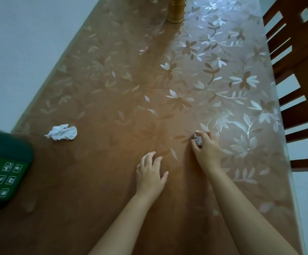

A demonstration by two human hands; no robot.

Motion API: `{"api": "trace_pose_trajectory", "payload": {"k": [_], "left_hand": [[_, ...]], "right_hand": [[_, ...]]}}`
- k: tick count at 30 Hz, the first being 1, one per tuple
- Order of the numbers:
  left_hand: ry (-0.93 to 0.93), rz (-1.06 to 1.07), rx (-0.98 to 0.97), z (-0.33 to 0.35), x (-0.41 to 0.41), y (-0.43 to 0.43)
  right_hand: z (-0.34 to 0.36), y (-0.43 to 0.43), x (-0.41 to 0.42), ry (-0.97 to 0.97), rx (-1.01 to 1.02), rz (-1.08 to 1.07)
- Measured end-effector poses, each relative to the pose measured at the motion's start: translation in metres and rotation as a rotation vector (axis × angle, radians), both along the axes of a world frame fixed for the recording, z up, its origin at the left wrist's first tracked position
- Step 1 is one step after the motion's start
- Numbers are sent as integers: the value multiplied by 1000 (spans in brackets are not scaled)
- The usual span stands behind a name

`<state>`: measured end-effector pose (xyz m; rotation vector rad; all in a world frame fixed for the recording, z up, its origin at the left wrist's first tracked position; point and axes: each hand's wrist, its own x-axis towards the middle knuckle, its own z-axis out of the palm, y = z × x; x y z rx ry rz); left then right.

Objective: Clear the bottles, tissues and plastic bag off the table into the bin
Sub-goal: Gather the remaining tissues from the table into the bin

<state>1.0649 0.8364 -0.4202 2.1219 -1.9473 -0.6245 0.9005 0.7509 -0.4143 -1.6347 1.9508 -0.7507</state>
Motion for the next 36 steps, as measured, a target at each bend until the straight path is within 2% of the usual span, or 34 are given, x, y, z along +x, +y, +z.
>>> {"api": "trace_pose_trajectory", "payload": {"k": [11,17,26,36], "left_hand": [[111,-42,20,5,20,6],[143,104,5,23,52,28],[130,313,-236,81,135,90],[-6,488,-527,157,251,161]], "right_hand": [[-6,15,25,-78,-55,-17],[16,33,58,-105,-113,56],[68,82,158,-176,-172,294],[128,123,293,-277,-225,494]]}}
